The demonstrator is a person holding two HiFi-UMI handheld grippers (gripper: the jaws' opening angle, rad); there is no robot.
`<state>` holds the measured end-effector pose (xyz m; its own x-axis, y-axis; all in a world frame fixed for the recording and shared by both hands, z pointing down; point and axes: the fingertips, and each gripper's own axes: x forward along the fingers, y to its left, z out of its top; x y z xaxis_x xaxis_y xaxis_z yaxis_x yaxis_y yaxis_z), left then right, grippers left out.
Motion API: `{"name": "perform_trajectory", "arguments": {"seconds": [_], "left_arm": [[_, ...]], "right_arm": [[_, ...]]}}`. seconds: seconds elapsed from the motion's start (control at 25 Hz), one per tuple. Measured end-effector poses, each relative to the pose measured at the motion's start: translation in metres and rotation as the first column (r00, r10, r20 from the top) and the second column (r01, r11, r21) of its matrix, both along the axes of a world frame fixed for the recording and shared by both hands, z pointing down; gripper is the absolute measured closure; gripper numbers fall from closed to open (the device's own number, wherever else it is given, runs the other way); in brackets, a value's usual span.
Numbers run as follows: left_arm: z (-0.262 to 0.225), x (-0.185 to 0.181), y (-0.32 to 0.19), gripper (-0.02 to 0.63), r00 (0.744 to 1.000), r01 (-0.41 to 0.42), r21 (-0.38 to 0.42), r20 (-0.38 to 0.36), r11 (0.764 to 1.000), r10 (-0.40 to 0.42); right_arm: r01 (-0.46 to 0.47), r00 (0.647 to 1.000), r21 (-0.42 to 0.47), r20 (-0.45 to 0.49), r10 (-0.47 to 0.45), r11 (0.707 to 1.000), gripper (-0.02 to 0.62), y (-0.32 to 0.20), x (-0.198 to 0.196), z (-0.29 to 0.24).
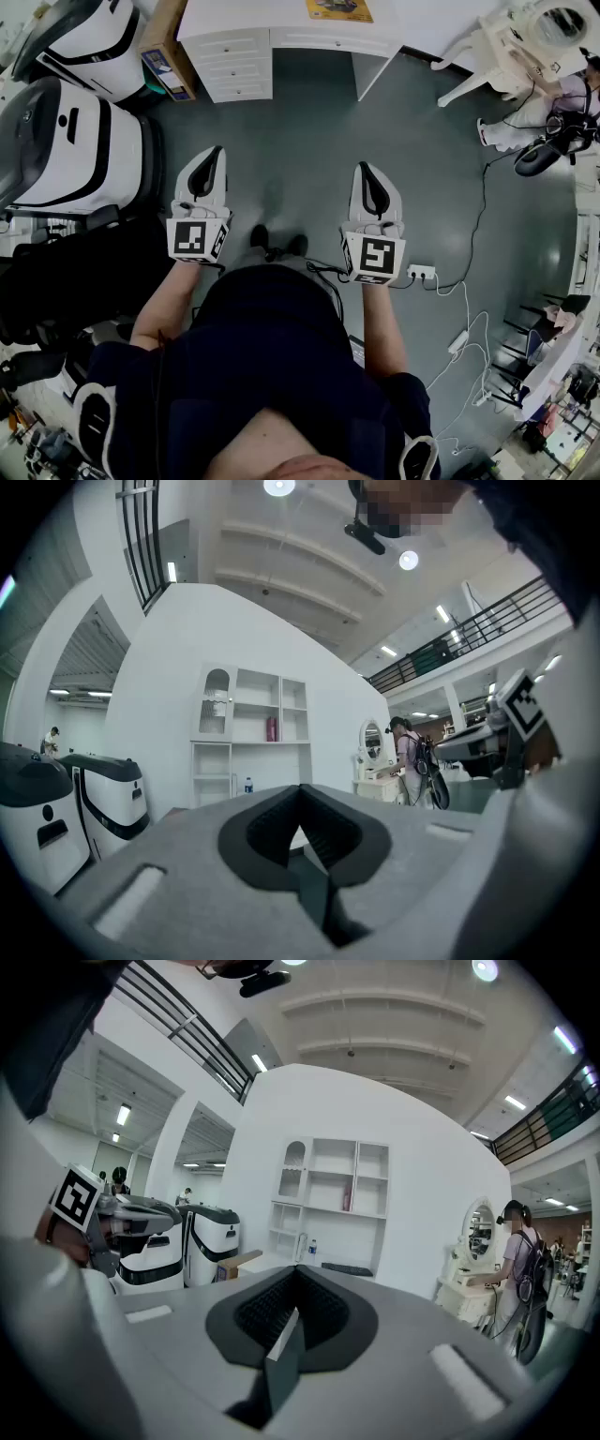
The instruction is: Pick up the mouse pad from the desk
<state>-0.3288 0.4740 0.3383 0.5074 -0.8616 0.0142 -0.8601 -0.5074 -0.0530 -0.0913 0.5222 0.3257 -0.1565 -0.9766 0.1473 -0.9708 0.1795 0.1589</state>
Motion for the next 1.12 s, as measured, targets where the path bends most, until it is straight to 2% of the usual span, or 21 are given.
{"name": "perform_trajectory", "arguments": {"seconds": [1.0,1.12], "left_arm": [[0.003,-0.0028,-0.002,0.604,1.0,0.003,-0.007,0.013,1.0,-0.003],[0.0024,-0.0037,-0.0024,0.604,1.0,0.002,-0.009,0.015,1.0,-0.002]], "right_arm": [[0.0,1.0,0.018,-0.011,0.0,1.0,0.594,-0.002,-0.0004,-0.003],[0.011,1.0,0.005,-0.013,-0.011,1.0,0.548,-0.0024,-0.0028,-0.0025]]}}
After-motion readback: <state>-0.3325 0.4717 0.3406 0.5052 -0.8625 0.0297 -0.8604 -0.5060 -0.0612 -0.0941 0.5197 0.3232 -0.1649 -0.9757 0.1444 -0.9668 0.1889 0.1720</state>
